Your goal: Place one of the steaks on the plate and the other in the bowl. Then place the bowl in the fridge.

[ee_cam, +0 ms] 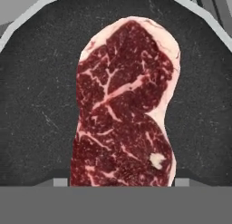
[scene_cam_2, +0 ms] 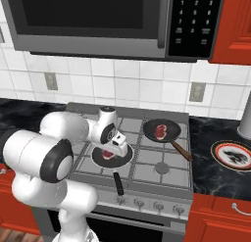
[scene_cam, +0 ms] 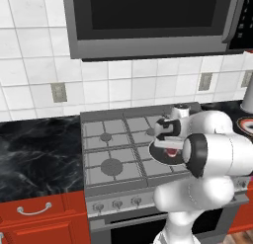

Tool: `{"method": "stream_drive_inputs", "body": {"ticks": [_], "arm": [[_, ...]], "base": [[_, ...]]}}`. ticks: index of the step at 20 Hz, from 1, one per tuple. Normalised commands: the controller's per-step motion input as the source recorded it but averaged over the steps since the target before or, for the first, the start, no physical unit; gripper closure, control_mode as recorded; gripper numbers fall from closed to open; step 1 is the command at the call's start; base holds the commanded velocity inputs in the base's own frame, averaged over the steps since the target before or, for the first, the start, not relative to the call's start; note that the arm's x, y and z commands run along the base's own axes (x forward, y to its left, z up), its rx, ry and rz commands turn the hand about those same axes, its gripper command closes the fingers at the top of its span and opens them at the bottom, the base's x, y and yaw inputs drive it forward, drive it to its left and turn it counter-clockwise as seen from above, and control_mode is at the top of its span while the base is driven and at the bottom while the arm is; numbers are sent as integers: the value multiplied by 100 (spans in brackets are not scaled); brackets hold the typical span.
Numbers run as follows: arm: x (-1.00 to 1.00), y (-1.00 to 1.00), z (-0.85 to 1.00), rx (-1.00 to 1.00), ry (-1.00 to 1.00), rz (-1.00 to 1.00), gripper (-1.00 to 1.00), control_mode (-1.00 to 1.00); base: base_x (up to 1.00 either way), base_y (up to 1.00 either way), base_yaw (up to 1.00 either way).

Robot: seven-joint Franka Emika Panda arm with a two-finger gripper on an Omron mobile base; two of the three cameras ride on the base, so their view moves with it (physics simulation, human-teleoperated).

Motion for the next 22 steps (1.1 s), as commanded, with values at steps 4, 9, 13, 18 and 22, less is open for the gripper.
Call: {"method": "stream_drive_inputs", "body": {"ticks": [4,9,13,18,22], "arm": [[-51,0,75,0,-3,0,100,-100],[-79,0,86,0,-1,0,100,-100],[-87,4,80,0,-5,1,100,-100],[-56,16,96,-4,-3,6,100,-100],[-32,4,46,-6,0,5,100,-100]], "base": [[0,0,0],[0,0,0],[0,0,0],[0,0,0],[0,0,0]]}}
